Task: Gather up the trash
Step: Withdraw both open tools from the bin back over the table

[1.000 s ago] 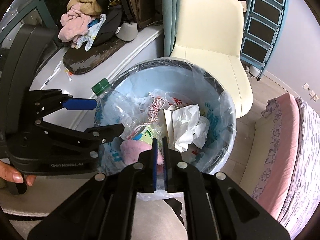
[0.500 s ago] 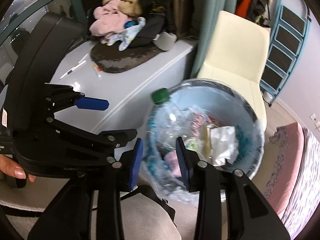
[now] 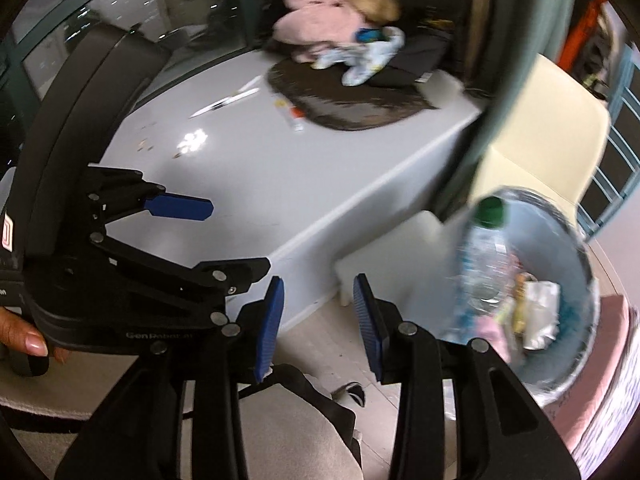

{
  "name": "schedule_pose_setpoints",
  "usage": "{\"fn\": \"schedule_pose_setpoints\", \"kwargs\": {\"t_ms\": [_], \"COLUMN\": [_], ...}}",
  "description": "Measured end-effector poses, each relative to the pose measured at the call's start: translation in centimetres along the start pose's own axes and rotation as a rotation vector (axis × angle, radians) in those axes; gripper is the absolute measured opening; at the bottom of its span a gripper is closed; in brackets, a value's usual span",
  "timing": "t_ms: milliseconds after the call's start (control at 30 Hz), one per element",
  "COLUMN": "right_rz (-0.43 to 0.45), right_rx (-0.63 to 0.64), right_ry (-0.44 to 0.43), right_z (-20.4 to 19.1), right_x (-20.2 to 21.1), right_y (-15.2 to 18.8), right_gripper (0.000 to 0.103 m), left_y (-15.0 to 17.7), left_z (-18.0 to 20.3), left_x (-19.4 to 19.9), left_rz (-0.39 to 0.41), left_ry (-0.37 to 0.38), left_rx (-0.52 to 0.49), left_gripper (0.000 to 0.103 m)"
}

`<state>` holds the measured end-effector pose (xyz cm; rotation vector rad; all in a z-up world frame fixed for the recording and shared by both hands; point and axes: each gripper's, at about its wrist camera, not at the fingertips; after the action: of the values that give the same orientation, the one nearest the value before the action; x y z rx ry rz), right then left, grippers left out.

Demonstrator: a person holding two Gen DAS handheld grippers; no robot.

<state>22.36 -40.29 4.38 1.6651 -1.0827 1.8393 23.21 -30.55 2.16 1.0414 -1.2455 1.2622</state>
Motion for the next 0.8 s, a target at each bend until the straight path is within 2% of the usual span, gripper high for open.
{"fn": "schedule_pose_setpoints", "kwargs": {"t_ms": [433,800], "right_rz": [-0.026,-0.048], "right_rx": [0.183,0.350], "right_ry": [-0.051,-0.088], "right_z": [-10.5,-17.9], "right_x": [-2.0,-2.7], "right_y": [-2.6,-4.1], "right_gripper": [0.036,0.036], "left_y": [7.8,13.3], "left_z": [-10.3,-16.4], "left_x": [0.9,2.0], "left_rz": [-0.002,0.008], "left_ry": [-0.015,-0.017], "left_rx": [0.213,0.400], "left_gripper": [0.073,0.073]}}
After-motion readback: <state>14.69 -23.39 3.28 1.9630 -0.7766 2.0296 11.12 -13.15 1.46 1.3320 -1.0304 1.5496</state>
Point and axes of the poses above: each gripper's, at about its wrist camera, not at the fingertips, and x roughly against the way its jaws point, z to its right, y to its underside, and after that the axes turned 15 degrees about -z, right-handed
